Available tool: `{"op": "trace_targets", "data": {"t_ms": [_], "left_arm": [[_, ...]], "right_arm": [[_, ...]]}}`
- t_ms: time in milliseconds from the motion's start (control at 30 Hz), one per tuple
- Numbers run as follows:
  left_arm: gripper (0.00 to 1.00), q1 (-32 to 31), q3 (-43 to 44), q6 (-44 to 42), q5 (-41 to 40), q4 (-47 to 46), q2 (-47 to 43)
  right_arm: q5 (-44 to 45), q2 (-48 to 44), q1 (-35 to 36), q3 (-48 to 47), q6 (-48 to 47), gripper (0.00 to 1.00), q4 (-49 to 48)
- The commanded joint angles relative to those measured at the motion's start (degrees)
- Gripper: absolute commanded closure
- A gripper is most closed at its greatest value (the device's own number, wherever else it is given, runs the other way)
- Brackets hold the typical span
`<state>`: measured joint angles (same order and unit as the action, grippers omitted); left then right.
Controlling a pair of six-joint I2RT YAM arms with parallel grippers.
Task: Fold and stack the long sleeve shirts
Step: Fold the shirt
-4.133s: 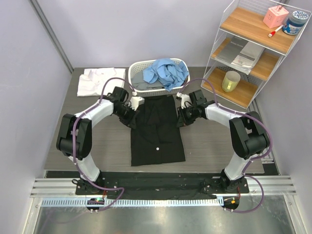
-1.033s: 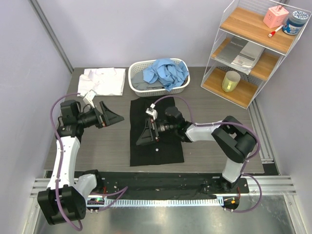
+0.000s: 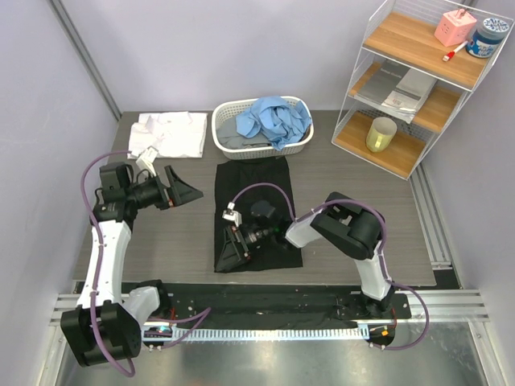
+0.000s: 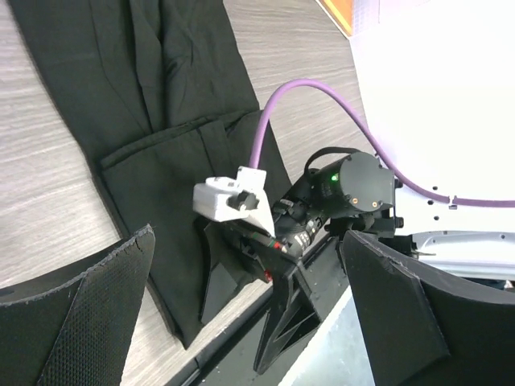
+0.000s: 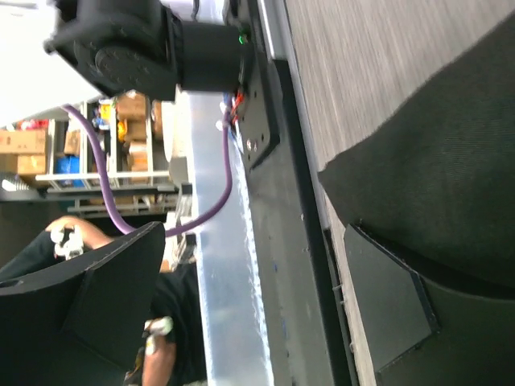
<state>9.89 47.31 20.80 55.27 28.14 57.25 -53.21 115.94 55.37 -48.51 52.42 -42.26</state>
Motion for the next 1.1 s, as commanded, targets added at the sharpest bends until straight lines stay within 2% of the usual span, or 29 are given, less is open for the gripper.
{"op": "trace_targets", "data": {"t_ms": [0,67,100,200,233,300,333,367,433,500,567,700,800,900,967,1067], "left_arm": [[0.0,0.31,3.57,-1.72,-0.51,0.77,0.14],[0.0,0.39,3.93,-2.43,-0.6,1.04,0.23],[0.0,0.31,4.1,-2.6,-0.51,1.39,0.31],[0.0,0.3,4.63,-3.3,0.72,1.39,0.66],[0.0,0.31,4.72,-3.57,0.9,1.39,0.93],[0.0,0.22,4.72,-4.27,0.9,1.65,1.45],[0.0,0.22,4.55,-4.62,0.9,1.57,1.72],[0.0,0.04,4.46,-5.06,0.98,1.04,1.89],[0.0,-0.4,4.2,-5.68,0.9,0.6,2.25],[0.0,-1.01,4.11,-5.85,0.28,-0.19,2.51],[0.0,-1.63,4.46,-5.77,-0.15,-0.54,3.3],[0.0,-1.98,5.16,-6.29,-0.6,-0.98,4.36],[0.0,-1.98,5.07,-6.47,-0.86,-1.25,5.15],[0.0,-2.16,4.55,-6.38,-1.21,-1.95,5.94],[0.0,-2.33,4.28,-6.12,-1.12,-3.26,6.03],[0.0,-2.6,3.67,-6.03,-0.77,-3.97,6.64]], "right_arm": [[1.01,1.93,-0.62,1.14,3.8,0.0,-7.92],[0.31,-1.05,-1.14,0.18,4.44,0.0,-6.7],[-0.05,-5.33,-1.49,0.08,4.09,0.0,-5.22],[-3.28,-15.44,-4.21,1.48,-3.27,0.0,6.1],[-5.39,-16.96,-5.35,1.4,-11.91,0.0,18.93],[-9.6,-20.12,-10.53,0.09,-25.81,0.0,37.07],[-10.67,-20.23,-12.55,-0.7,-35.36,0.0,57.26],[-11.47,-19.79,-16.75,-2.88,-52.17,0.0,67.12],[-13.57,-17.26,-19.41,-5.0,-69.66,0.0,88.19],[-18.14,-16.63,-23.1,-5.45,-70.18,0.0,89.1],[-17.29,-15.92,-23.47,-4.23,-70.09,0.0,89.98],[-18.59,-15.13,-28.99,-1.06,-65.7,0.0,87.96],[-18.42,-18.89,-29.71,1.39,-64.39,0.0,88.93],[-11.93,-27.77,-29.53,8.07,-49.84,0.0,74.91],[-9.73,-28.66,-29.53,8.78,-48.65,0.0,72.06],[-11.29,-24.28,-29.54,7.39,-50.74,0.0,72.84]]}}
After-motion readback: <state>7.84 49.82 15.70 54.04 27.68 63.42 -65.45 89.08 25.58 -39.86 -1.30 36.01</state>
